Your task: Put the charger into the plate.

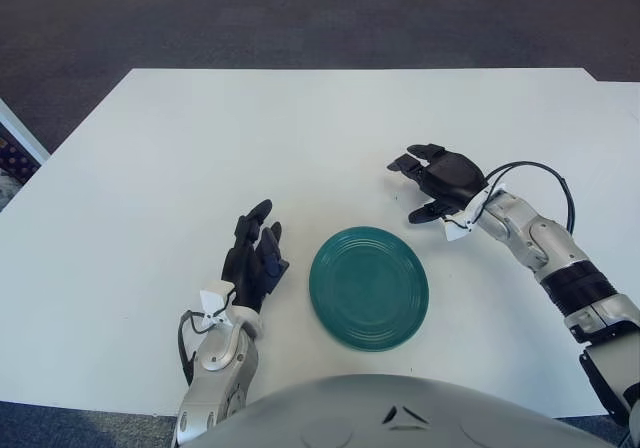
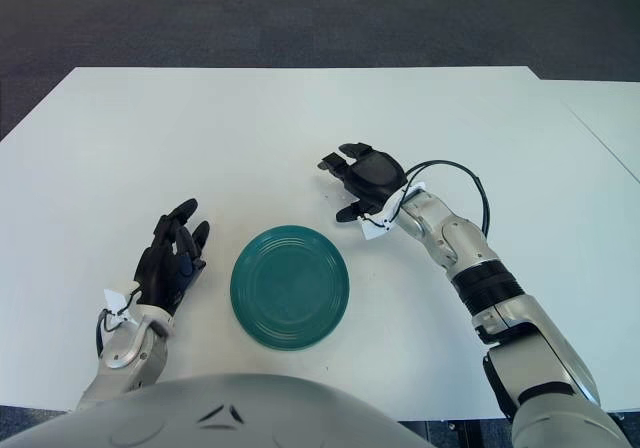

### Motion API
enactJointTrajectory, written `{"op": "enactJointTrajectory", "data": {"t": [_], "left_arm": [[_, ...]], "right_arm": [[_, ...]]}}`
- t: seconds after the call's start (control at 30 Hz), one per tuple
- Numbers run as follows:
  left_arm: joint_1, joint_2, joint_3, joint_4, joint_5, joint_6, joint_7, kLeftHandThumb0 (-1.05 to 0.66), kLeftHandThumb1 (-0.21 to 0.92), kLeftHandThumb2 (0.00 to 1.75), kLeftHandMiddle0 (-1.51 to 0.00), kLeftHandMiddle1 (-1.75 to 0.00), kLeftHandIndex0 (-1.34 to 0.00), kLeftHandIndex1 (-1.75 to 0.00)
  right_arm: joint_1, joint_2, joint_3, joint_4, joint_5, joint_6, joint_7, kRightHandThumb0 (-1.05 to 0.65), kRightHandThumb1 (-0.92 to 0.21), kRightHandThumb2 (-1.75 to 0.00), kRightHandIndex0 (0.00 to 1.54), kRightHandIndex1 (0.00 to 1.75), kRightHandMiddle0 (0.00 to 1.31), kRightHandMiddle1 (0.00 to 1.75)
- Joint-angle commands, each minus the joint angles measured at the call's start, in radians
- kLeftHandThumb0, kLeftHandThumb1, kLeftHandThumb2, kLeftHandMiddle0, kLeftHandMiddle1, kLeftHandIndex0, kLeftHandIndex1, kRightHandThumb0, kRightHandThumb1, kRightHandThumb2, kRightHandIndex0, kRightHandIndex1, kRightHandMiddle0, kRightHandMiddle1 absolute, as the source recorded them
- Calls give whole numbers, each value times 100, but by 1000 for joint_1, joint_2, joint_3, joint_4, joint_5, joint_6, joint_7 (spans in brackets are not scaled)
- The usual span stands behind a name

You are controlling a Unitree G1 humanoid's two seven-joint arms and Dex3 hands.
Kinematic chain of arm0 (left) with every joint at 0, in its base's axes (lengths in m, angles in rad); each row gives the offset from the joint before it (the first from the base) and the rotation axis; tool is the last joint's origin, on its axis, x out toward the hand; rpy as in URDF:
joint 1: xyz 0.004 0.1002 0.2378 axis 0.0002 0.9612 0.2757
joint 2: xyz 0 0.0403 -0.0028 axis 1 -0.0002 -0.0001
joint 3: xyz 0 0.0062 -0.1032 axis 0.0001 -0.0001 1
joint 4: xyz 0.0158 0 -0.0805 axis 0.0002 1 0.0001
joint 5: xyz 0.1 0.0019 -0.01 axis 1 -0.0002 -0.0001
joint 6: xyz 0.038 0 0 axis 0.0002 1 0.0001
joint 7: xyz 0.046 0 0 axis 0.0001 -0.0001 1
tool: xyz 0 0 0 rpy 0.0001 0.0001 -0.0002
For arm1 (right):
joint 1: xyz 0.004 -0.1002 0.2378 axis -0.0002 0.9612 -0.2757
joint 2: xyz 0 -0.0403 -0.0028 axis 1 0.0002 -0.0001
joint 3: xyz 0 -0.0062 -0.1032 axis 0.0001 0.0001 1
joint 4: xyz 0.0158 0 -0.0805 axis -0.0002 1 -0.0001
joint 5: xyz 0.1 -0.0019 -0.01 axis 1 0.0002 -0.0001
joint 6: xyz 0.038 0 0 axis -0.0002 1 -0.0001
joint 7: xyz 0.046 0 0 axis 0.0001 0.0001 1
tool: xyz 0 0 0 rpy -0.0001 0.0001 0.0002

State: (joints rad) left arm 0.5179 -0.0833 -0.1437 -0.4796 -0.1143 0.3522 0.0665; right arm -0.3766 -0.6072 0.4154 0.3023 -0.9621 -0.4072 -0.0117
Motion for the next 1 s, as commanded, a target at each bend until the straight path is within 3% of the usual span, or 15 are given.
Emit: {"op": "enactJointTrajectory", "data": {"t": [0.0,0.47,0.97], "left_arm": [[4,0,8,0,-3,29,6,-93,92,89,-28,0,-4,-73],[-4,-12,19,-6,-14,47,9,-93,92,89,-27,0,-5,-73],[-6,-12,7,-17,5,53,15,-93,92,89,-29,-1,-6,-74]], "right_arm": [[-18,8,11,40,23,-4,13,-84,-92,-51,23,0,0,59],[-25,27,40,143,61,-33,12,-85,-92,-51,24,1,0,60],[-77,51,103,388,54,-87,-94,-82,-92,-49,27,1,0,62]]}}
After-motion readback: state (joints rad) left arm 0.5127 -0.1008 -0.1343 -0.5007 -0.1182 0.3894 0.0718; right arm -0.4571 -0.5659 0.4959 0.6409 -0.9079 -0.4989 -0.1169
